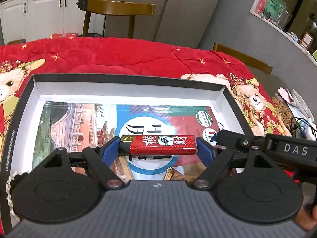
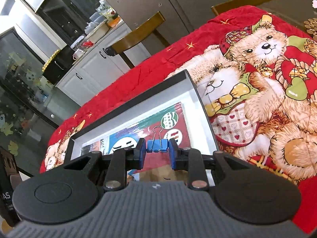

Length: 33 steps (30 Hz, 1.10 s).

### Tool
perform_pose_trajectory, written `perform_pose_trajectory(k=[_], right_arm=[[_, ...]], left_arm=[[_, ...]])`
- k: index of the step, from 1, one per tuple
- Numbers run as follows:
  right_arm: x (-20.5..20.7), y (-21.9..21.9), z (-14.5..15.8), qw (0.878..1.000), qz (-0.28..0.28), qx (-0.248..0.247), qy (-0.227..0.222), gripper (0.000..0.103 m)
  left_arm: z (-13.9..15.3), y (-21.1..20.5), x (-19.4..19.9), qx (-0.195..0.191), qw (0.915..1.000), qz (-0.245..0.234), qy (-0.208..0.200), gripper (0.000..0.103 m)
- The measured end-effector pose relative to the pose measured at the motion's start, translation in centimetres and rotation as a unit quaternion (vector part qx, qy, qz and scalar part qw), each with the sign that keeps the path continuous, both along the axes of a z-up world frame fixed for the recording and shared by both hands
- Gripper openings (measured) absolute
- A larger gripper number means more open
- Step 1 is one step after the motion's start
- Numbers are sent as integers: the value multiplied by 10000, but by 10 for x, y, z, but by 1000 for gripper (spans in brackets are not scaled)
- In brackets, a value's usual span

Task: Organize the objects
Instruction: 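Lift the lighter and binder clip and carry both over the black box, then open the left tool to drop the lighter while the right tool releases the binder clip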

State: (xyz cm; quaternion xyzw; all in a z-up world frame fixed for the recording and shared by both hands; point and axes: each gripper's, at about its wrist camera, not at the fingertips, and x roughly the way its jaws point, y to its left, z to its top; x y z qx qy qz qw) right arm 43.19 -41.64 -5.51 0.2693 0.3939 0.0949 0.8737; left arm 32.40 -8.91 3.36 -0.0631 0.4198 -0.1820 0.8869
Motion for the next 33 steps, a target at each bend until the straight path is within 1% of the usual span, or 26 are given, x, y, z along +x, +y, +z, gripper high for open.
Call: perform_pose_trajectory(k=[3, 9, 13, 17, 21, 23, 25, 26, 27, 30, 33], right_arm=[[1, 0, -1, 10000, -1, 49, 36, 28], [2, 1, -3, 10000, -17, 47, 58, 28], [2, 1, -3, 9999, -27, 78, 70, 28], [3, 0, -4, 9999, -40, 134, 99, 30], [3, -1, -3, 9997, -31, 189, 129, 33], [3, -2, 0, 9998, -17, 175, 95, 37], [1, -2, 5, 9997, 11, 221, 40, 51], [0, -2, 7, 9997, 35, 248, -9, 60], [-2, -2, 10, 9996, 33, 273, -53, 65], [-9, -4, 24, 9988, 22, 408, -256, 68], [-18, -8, 43, 9966, 122, 602, -547, 72]], left_arm=[[0, 1, -1, 35, 10000, -30, 18, 85], [2, -2, -2, 234, 9997, -4, -8, 85], [2, -2, -2, 247, 9997, -11, 2, 85], [2, -2, -2, 247, 9997, -35, 22, 85], [3, 0, 0, 148, 9999, -40, 80, 85], [4, 3, 0, 32, 9999, -54, 137, 85], [7, 7, 1, -106, 9998, -45, 186, 85], [10, 9, 0, -158, 9998, -42, 147, 85], [13, 10, -1, -157, 9998, -55, 101, 85], [30, 15, -6, -121, 9998, -98, -89, 85], [56, 27, -18, -255, 9987, -48, -434, 85]])
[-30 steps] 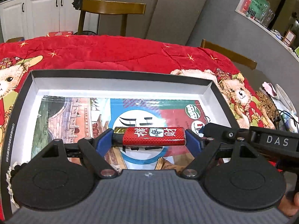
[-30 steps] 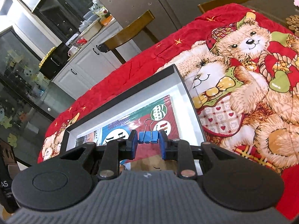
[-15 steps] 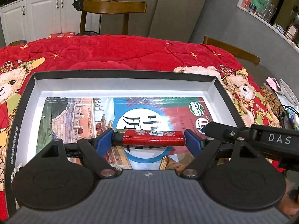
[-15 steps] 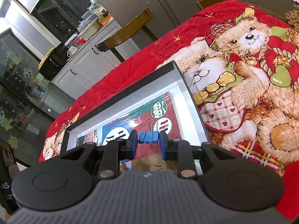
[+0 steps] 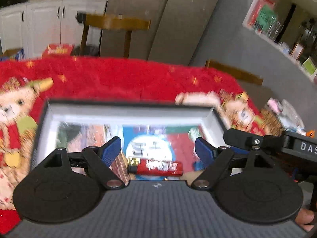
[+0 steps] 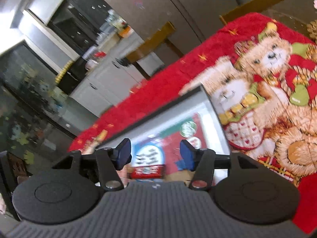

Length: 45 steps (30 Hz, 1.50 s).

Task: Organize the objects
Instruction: 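Open the left tool to drop the lighter while the right tool releases the binder clip, then move both tools back from the box toward the items on the quilt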

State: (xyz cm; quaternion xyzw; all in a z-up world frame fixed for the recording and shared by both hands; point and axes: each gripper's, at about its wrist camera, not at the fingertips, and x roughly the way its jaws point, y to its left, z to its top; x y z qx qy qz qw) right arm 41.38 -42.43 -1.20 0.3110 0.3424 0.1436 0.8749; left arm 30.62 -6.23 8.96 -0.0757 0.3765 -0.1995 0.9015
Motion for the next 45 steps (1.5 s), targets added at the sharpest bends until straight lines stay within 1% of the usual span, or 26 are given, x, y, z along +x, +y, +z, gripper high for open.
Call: perform_pose_trajectory(k=[3, 5, 8, 10, 12, 16, 18, 20, 22, 25, 27, 29, 32, 34, 37, 40, 42, 45], right_arm=[[-18, 1, 27, 9987, 143, 72, -481, 77], [-31, 4, 45, 9970, 208, 72, -747, 79], [-54, 6, 72, 9924, 307, 132, -1187, 81], [-71, 9, 88, 9881, 407, 161, -1477, 82], [-86, 11, 102, 9833, 522, 179, -1732, 84], [-121, 19, 124, 9734, 588, 82, -2211, 85], [-142, 23, 131, 9666, 411, -29, -2528, 85], [-163, 28, 137, 9561, 111, -322, -2911, 85], [-181, 33, 141, 9467, -40, -626, -3159, 85], [-198, 37, 145, 9389, 36, -763, -3355, 85], [-207, 41, 145, 9359, 84, -806, -3428, 85], [-216, 44, 141, 9330, 99, -878, -3489, 85], [-220, 55, 130, 9307, 73, -992, -3521, 85], [-222, 63, 119, 9310, 21, -1045, -3497, 85], [-218, 72, 100, 9324, -68, -1182, -3416, 85], [-210, 80, 78, 9368, -33, -1228, -3276, 85], [-203, 84, 62, 9409, 21, -1286, -3133, 85], [-191, 92, 41, 9469, 232, -1491, -2840, 85]], left_arm=[[33, 12, -20, -111, 9986, 81, -502, 85], [58, 22, -40, -211, 9955, 152, -908, 85], [92, 36, -75, -359, 9879, 245, -1491, 85], [109, 45, -102, -446, 9824, 262, -1792, 85], [123, 50, -125, -448, 9776, 229, -2043, 85], [147, 57, -167, -117, 9719, 201, -2343, 85], [158, 61, -189, 46, 9674, 256, -2520, 86], [167, 66, -209, 68, 9626, 353, -2685, 86], [172, 71, -228, 19, 9595, 387, -2789, 86], [178, 75, -252, -5, 9557, 423, -2913, 86], [178, 76, -266, 62, 9517, 516, -3026, 86], [171, 75, -275, 118, 9498, 588, -3071, 86], [152, 74, -285, 223, 9525, 609, -2977, 87], [135, 74, -285, 381, 9556, 566, -2866, 87], [107, 79, -281, 453, 9587, 761, -2703, 87], [77, 87, -267, 424, 9662, 776, -2422, 87], [57, 94, -252, 369, 9753, 706, -2063, 87], [27, 99, -235, 386, 9816, 787, -1698, 87]])
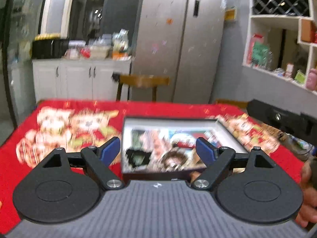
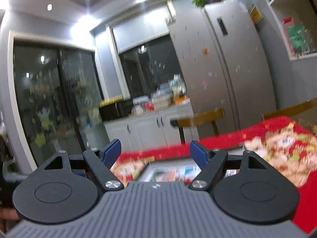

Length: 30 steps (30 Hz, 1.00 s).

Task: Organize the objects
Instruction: 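Move both tools back from the box toward the items on the quilt, then grasp the blue lace scrunchie with the left tool while the right tool grasps the brown paper cone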

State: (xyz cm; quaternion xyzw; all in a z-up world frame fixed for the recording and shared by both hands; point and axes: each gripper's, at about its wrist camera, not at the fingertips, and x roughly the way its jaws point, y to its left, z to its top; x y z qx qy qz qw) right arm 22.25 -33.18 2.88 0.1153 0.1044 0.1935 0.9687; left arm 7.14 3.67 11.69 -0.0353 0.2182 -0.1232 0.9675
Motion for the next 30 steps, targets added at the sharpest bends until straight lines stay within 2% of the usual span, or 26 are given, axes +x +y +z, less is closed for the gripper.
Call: perform_pose_trajectory(k=[3, 7, 10, 14, 16, 18, 20, 23, 28, 30], right_arm=[[7, 1, -21, 9994, -3, -32, 349, 85], [19, -3, -48, 9951, 8, 174, 976, 85], [28, -1, -65, 9904, 114, 168, 1370, 82], [34, 6, -82, 9843, 228, 115, 1745, 82], [40, 8, -88, 9800, 305, 164, 1961, 82], [41, 7, -94, 9766, 300, 179, 2121, 82], [43, 9, -99, 9741, 322, 145, 2235, 81], [43, 11, -102, 9745, 301, 107, 2222, 78], [44, 12, -102, 9761, 264, 72, 2155, 77], [43, 13, -102, 9771, 225, 60, 2117, 70]], left_arm=[[-30, 4, 14, 132, 9991, 10, 396, 87], [-63, 3, 35, 16, 9953, -46, 964, 86], [-83, -2, 44, 112, 9931, -24, 1164, 85], [-91, -5, 47, 68, 9923, -151, 1226, 85], [-94, -5, 48, 65, 9923, -137, 1226, 82], [-98, -5, 49, 11, 9920, -143, 1251, 62], [-100, -6, 49, -54, 9923, -160, 1225, 60], [-101, -14, 46, 157, 9935, -160, 1118, 58], [-104, -22, 45, 272, 9948, -194, 967, 59], [-105, -28, 46, 482, 9943, -161, 938, 58]])
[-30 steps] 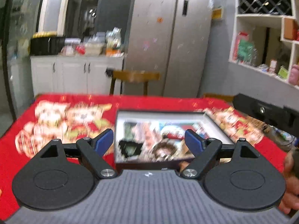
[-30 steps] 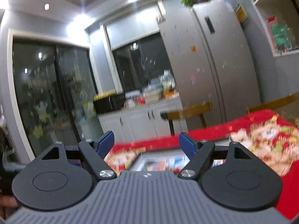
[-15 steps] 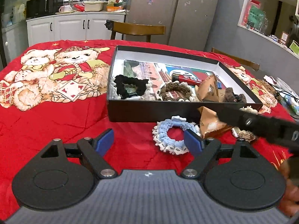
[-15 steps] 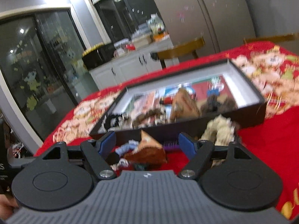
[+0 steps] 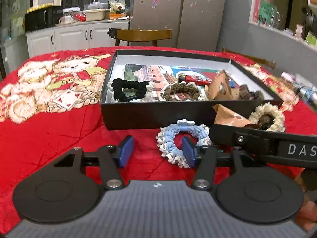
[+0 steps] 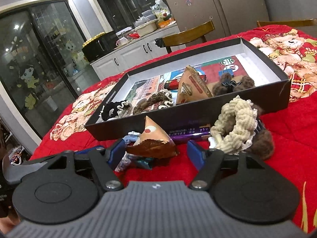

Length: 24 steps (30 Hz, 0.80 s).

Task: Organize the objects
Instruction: 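Grasp the blue lace scrunchie with the left tool while the right tool grasps the brown paper cone, then lift the scrunchie and paper cone and carry both over the black box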

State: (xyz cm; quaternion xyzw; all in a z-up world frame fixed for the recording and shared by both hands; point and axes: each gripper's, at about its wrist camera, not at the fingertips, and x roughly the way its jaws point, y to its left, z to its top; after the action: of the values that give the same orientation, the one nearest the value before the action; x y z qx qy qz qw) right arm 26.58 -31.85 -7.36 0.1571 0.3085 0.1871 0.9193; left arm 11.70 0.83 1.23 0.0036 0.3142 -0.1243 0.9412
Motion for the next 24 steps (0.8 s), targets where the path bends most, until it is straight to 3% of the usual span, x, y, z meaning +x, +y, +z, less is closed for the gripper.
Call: perform_pose_trajectory(k=[1, 3, 5, 24], right_arm=[[1, 0, 0, 10000, 5, -6, 7, 69], [1, 0, -1, 10000, 2, 5, 4, 62], [1, 1, -2, 10000, -2, -19, -11, 57], [-4, 3, 1, 10000, -11, -14, -47, 52]], left_arm=[[0, -2, 0, 63, 10000, 9, -15, 55], [0, -6, -2, 91, 9999, -50, -46, 26], [0, -10, -5, 29, 9999, -118, -43, 18], [1, -8, -15, 61, 9999, 53, -115, 16]])
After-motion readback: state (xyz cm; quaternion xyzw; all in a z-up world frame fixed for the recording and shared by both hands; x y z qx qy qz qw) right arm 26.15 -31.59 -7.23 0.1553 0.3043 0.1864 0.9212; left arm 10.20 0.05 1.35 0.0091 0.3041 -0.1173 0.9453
